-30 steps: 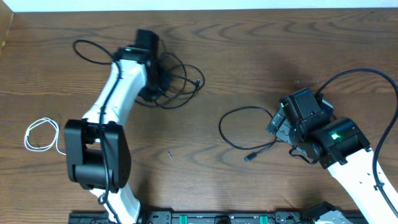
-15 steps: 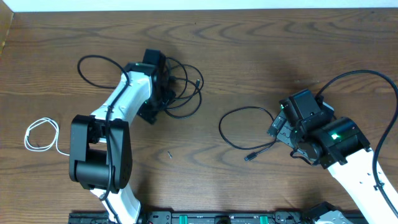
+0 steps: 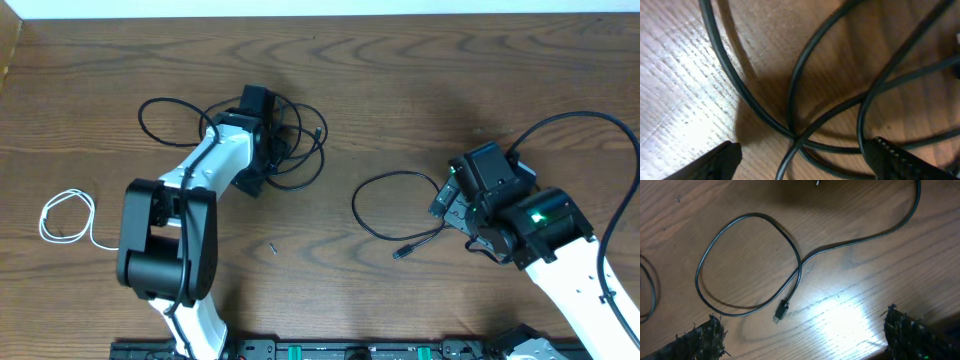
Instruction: Untangle cables
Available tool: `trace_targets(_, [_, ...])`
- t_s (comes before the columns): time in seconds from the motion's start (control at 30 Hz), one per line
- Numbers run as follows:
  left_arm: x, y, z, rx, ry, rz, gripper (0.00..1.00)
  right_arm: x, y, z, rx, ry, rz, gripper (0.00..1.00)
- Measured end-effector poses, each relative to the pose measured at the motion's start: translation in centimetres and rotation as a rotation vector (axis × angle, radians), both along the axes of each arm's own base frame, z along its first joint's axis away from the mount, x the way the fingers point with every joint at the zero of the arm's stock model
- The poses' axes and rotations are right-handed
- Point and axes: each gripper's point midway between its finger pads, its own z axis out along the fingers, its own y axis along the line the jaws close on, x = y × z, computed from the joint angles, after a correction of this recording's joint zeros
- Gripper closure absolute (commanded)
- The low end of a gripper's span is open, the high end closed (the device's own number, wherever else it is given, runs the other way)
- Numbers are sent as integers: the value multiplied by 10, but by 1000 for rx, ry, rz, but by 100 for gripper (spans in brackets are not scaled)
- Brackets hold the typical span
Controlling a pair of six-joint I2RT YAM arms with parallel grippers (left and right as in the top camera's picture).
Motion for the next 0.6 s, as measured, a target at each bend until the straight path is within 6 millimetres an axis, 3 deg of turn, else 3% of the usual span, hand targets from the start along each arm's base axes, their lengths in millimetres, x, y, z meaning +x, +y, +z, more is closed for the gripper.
trace_targets(0.33, [19, -3, -4, -10, -30, 44, 14, 2, 1, -11, -22, 45, 1, 1])
trace_targets(0.47, [16, -2, -8, 2, 7, 27, 27, 4, 2, -13, -25, 50, 1, 1])
trace_targets(0.6, [11, -1, -14, 22, 62, -17, 28, 6, 5, -12, -19, 38, 8, 1])
